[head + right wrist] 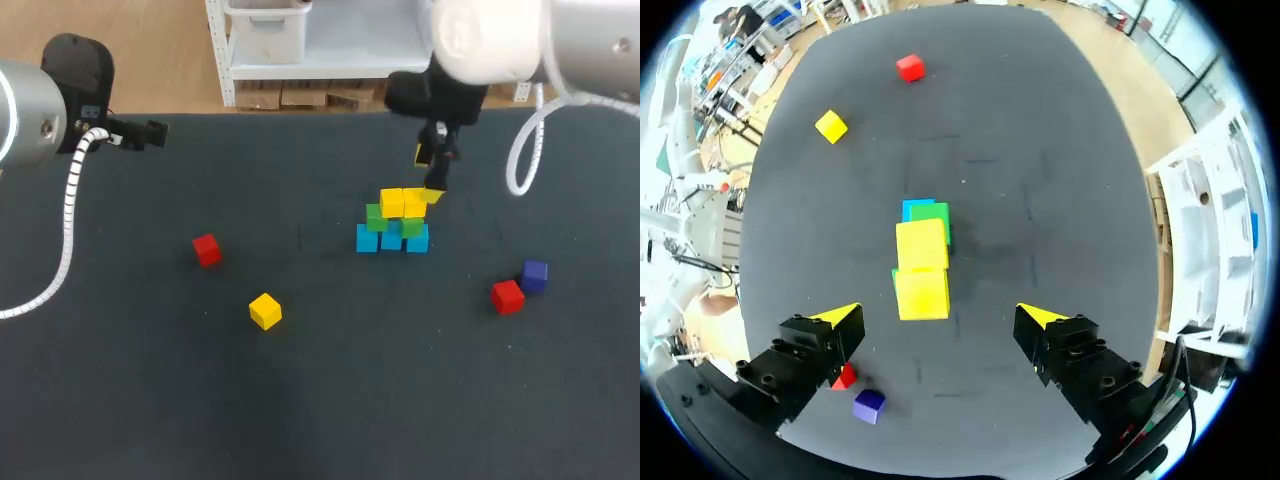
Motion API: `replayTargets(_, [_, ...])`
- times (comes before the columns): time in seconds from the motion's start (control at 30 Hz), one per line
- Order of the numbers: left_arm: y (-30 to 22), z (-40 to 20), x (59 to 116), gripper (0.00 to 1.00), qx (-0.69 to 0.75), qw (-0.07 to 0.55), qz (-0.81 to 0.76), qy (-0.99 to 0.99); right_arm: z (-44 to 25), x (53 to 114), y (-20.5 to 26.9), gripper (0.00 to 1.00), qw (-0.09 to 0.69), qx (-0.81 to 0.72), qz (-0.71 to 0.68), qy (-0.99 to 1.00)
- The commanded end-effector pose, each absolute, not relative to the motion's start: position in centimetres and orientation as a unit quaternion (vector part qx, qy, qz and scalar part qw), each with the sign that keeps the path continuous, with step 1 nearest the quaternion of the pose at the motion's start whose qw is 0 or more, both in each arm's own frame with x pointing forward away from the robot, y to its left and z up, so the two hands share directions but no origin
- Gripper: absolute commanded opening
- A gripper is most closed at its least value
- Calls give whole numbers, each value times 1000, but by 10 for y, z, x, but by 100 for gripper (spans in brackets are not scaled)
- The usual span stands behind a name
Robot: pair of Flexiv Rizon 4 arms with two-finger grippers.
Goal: Place the blue cubes, place green cubes on the blue cubes, place the yellow cubes on the green cubes, then place the red cubes on the yellow cubes, and place purple cube on the red cubes.
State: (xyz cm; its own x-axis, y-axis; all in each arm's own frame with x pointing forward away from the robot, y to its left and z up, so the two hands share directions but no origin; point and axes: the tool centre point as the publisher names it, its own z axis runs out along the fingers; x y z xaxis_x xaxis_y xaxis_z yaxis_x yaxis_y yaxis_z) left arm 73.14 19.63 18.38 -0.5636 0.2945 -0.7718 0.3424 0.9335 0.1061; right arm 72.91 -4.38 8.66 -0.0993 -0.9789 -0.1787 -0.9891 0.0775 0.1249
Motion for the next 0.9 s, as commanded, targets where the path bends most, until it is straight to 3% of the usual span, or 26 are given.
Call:
replayTargets(0.03, [197,184,733,100,182,431,-31,884,103,708,-66,100,78,-656,109,742])
replayTargets(0.9, [197,184,733,100,182,431,-31,884,192,723,-133,100,286,-533,73,793])
